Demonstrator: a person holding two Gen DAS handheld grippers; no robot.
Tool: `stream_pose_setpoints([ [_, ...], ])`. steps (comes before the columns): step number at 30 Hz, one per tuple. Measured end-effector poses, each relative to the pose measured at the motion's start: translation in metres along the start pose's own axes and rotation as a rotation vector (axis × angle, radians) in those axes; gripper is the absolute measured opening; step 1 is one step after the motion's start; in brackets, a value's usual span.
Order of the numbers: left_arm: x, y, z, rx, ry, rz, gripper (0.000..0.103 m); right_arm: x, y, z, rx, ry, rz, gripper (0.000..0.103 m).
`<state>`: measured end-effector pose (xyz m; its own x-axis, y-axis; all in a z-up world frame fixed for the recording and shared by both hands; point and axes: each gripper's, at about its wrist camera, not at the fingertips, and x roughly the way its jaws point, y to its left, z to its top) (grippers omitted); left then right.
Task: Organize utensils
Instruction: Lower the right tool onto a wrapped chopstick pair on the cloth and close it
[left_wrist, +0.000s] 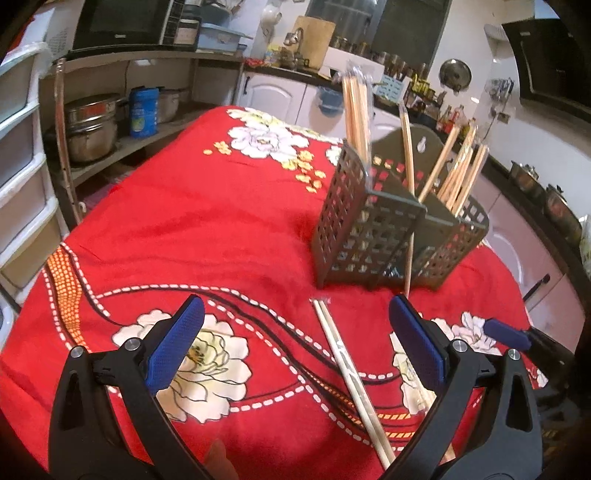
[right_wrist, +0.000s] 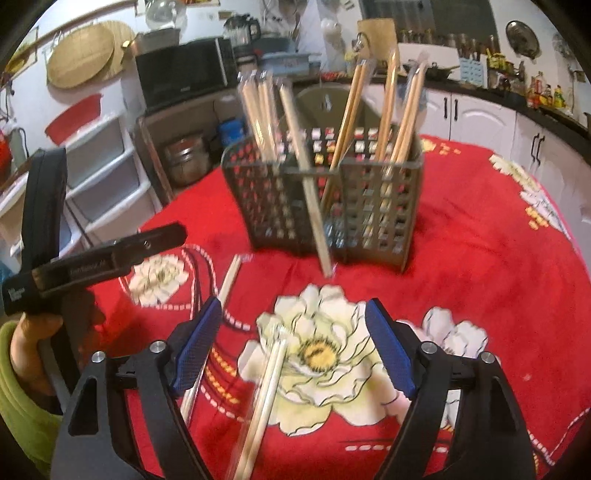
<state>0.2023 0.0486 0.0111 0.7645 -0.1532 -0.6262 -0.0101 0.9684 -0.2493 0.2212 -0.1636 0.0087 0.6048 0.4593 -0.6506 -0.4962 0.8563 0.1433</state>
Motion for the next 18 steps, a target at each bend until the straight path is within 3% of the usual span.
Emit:
stream_pose_setpoints([
  [7, 0.015, -0.009, -0.007, 0.014, 0.052, -0.013, 0.091, 0.021, 0.008, -0.011, -0.017, 0.083, 0.007, 0.063],
  [18, 0.045, -0.02, -0.009, 0.002, 0.173, -0.107, 0.051, 0.05, 0.017, -0.018, -0.03, 0.194, 0.014, 0.041],
])
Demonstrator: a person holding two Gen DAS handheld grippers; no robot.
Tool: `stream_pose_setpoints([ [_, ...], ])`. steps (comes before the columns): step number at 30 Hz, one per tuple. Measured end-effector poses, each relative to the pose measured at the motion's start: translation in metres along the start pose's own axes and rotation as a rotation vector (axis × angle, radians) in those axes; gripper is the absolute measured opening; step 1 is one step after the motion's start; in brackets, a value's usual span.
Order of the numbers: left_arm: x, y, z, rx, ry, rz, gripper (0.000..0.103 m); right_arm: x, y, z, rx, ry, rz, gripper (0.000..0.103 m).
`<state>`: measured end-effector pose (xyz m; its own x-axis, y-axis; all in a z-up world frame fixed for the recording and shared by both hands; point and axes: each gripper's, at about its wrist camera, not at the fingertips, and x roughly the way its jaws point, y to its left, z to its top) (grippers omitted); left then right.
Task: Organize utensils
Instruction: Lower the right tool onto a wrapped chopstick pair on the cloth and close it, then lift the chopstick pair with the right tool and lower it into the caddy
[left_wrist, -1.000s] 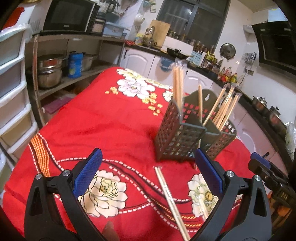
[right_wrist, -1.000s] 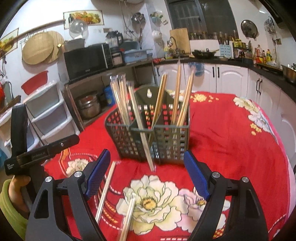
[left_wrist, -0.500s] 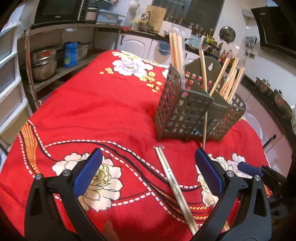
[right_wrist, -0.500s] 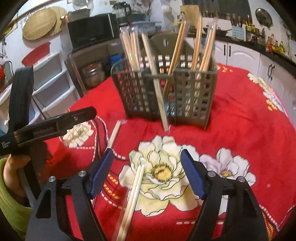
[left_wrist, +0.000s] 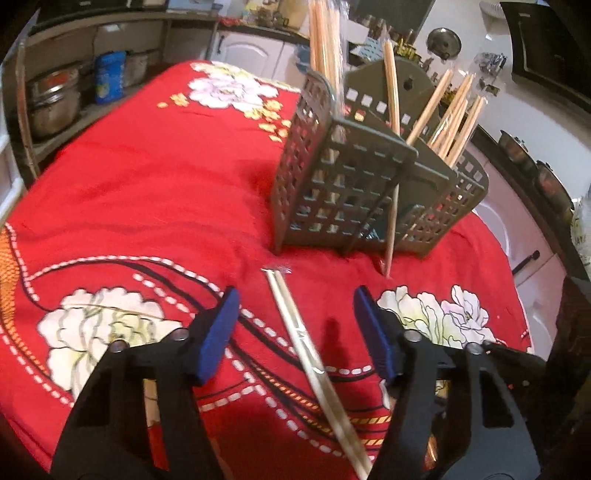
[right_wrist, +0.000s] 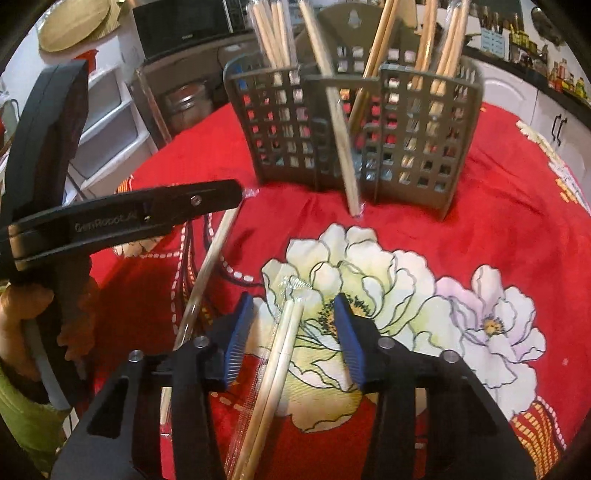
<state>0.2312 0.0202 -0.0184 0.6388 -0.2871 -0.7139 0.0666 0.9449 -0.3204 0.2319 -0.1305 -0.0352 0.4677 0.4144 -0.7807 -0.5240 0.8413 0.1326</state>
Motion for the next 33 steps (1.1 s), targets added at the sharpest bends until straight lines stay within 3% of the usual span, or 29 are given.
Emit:
stream_pose_setpoints([
  [5, 0.019, 0.002, 0.002, -0.02, 0.058, 0.011, 0.042, 0.006, 0.007, 0.002, -0.029, 0.011, -0.01, 0.031],
  [10, 0.028, 0.002, 0.007, -0.01, 0.063, 0.05, 0.034, 0.009, 0.012, 0.002, -0.053, -0.002, -0.016, 0.015],
  [11, 0.03, 0.003, 0.008, -0.012, 0.062, 0.059, 0.028, 0.009, 0.012, 0.002, -0.05, -0.005, -0.003, 0.013],
  [13, 0.032, 0.004, 0.011, -0.01, 0.066, 0.068, 0.021, 0.008, 0.01, 0.004, -0.043, -0.009, 0.024, 0.013],
  [14, 0.033, 0.004, 0.012, -0.005, 0.065, 0.078, 0.012, 0.006, 0.007, 0.003, -0.039, -0.015, 0.039, 0.013],
  [21, 0.03, 0.004, 0.017, 0.005, 0.058, 0.083, 0.007, -0.013, 0.001, 0.011, -0.023, -0.07, 0.098, 0.012],
  [33, -0.057, -0.025, 0.047, 0.031, -0.172, -0.016, 0.004, -0.079, -0.011, 0.043, -0.016, -0.273, 0.087, 0.011],
])
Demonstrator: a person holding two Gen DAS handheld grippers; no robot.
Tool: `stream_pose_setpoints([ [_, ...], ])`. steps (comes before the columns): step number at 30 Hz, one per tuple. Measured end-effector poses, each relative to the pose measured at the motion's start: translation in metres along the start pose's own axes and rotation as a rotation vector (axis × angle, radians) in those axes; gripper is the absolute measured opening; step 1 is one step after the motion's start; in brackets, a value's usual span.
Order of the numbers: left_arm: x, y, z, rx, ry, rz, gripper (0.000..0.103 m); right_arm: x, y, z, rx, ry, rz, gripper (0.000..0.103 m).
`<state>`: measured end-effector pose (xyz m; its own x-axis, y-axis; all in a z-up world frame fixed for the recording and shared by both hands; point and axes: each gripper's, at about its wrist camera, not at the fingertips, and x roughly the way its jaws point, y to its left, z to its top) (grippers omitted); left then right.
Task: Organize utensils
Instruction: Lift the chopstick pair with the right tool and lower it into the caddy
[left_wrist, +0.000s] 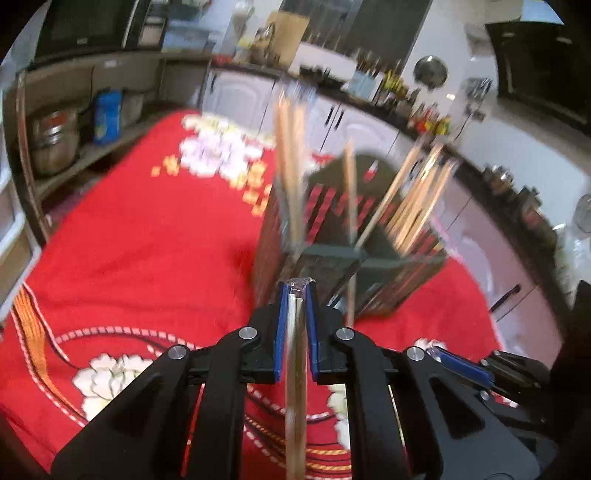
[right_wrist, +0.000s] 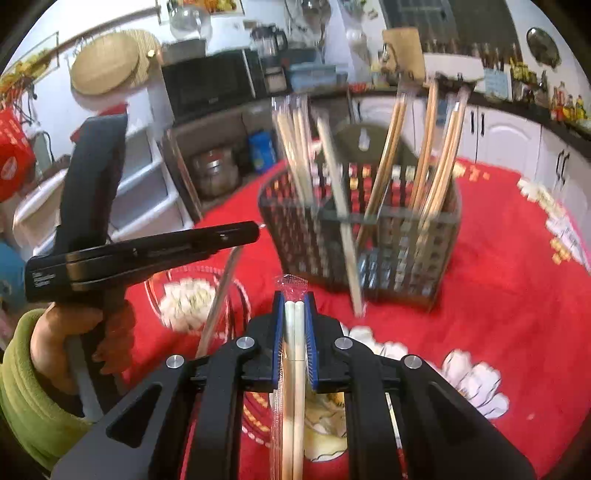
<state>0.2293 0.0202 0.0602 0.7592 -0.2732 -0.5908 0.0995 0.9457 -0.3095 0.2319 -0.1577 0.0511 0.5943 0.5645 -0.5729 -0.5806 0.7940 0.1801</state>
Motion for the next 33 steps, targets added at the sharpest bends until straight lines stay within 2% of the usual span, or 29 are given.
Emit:
stream_pose_setpoints([
  [14, -0.07, -0.045, 0.058, 0.089, -0.208, -0.091, 0.001, -0.077, -0.002, 0.058, -0.021, -0.296, -0.022, 0.011],
  [23, -0.094, -0.064, 0.086, 0.127, -0.299, -0.128, 0.001, -0.098, -0.02, 0.093, 0.001, -0.455, -0.049, 0.011],
  [33, -0.097, -0.068, 0.11, 0.144, -0.364, -0.103, 0.001, -0.102, -0.03, 0.129, -0.053, -0.594, -0.1, 0.011],
])
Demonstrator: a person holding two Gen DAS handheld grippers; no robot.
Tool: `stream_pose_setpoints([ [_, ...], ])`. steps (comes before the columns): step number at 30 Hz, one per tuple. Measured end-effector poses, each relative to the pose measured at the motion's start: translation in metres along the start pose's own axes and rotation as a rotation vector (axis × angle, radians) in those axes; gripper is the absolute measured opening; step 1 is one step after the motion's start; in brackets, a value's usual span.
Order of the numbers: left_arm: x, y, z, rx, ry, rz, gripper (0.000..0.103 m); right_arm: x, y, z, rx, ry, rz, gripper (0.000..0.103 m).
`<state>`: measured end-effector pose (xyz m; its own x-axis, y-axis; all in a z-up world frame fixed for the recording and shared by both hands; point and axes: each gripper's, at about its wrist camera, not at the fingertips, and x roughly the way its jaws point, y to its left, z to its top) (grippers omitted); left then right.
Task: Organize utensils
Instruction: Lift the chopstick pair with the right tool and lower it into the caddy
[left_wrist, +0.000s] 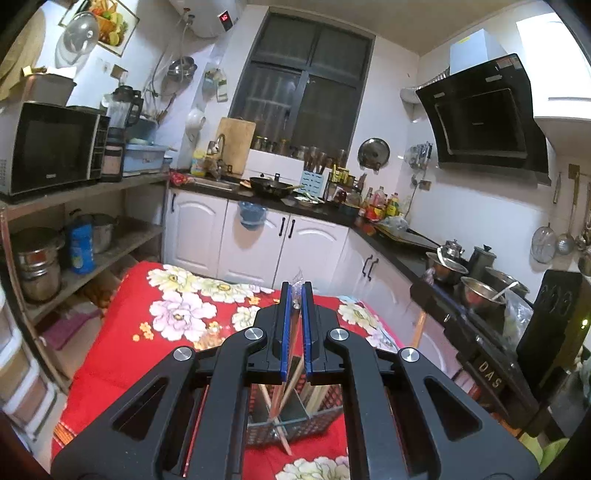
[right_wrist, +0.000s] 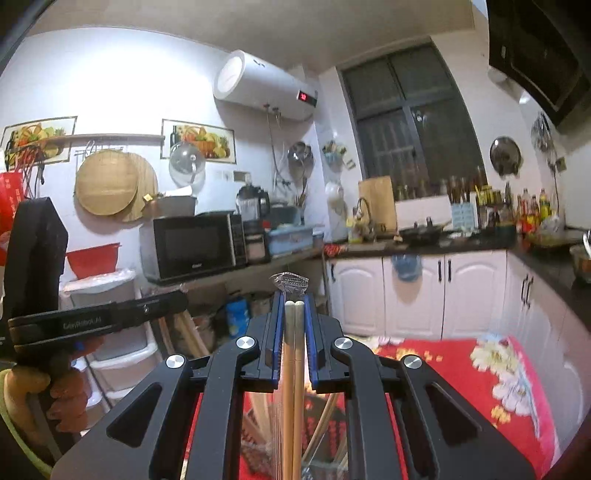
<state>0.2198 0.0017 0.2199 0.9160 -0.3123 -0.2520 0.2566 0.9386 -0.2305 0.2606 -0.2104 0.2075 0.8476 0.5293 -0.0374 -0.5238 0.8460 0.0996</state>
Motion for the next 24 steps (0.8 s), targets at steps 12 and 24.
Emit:
stream_pose_setpoints([
  [12, 0.022, 0.012, -0.002, 0.01, 0.012, 0.056, 0.001, 0.031, -0.005, 0.013, -0.038, -0.083, 0.001, 0.011],
  [24, 0.051, 0.025, -0.021, 0.001, 0.065, 0.077, 0.001, 0.066, -0.026, -0.005, -0.017, -0.095, -0.062, 0.011],
])
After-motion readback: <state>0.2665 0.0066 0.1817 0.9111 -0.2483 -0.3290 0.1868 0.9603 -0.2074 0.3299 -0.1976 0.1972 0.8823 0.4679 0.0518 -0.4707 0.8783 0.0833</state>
